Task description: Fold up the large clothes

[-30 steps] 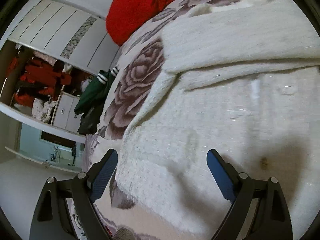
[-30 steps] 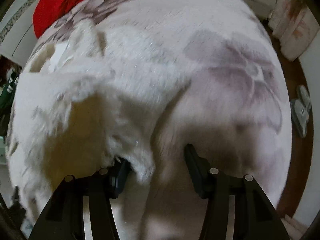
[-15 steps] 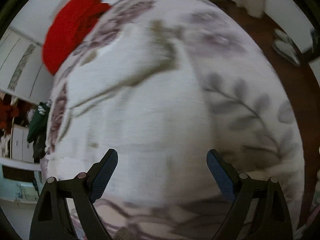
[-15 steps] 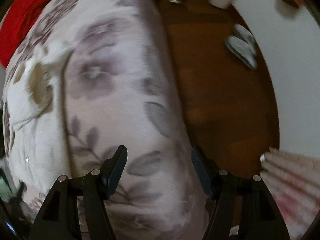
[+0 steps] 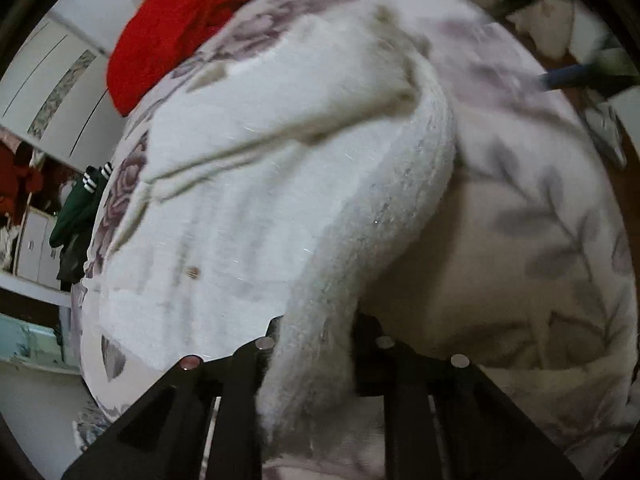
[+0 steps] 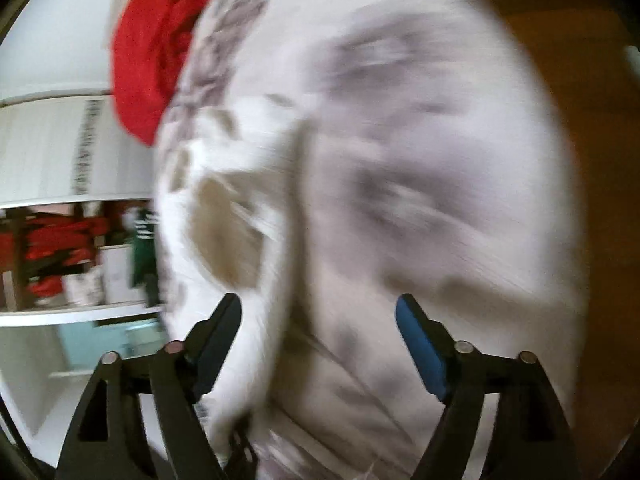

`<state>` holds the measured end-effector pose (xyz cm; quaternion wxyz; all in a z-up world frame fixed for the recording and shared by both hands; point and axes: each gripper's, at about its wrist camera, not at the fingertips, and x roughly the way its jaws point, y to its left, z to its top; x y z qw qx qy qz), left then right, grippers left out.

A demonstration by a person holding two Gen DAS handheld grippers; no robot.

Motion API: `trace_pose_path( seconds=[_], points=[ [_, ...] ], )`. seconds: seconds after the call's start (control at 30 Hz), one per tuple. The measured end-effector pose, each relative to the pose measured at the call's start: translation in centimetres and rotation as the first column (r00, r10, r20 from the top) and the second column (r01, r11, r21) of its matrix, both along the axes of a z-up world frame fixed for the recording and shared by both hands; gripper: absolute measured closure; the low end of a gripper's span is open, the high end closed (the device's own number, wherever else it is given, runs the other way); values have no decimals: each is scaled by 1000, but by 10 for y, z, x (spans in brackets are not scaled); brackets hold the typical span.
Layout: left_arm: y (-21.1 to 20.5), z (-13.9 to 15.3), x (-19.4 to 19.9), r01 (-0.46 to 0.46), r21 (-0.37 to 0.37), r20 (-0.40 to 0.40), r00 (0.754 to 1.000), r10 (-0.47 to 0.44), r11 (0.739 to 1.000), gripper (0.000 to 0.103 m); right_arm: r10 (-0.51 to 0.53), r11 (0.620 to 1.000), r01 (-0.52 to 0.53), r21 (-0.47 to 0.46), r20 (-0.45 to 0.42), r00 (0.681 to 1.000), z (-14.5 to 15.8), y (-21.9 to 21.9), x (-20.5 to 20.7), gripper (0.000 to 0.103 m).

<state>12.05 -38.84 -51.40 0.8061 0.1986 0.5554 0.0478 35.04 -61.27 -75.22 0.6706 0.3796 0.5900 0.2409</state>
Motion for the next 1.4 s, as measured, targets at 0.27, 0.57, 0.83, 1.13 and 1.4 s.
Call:
trace_pose_path(
  seconds=[0.27,0.57,0.83,1.13,1.4],
  points=[
    [23,15,6,-17,-66,14,1000,18,998,90,24,994,-11,107,-125,992,-46,103,82,9],
    [90,53,7,-77,-266,31,996,88,961,91,-69,997,67,-34,-73,995,49,150,76,79],
    [245,92,31,-278,-479,-45,955,292,833,91,74,943,-72,-324,-8,997,168,332,112,79],
    [437,-26,47,-537,-636,-330,839,434,554,80,180,800,-238,-551,-159,971,94,552,152,42],
    [514,-27,4,-528,-771,-427,843,327,356,52,214,904,-213,-370,-36,976,144,512,92,20]
  ],
)
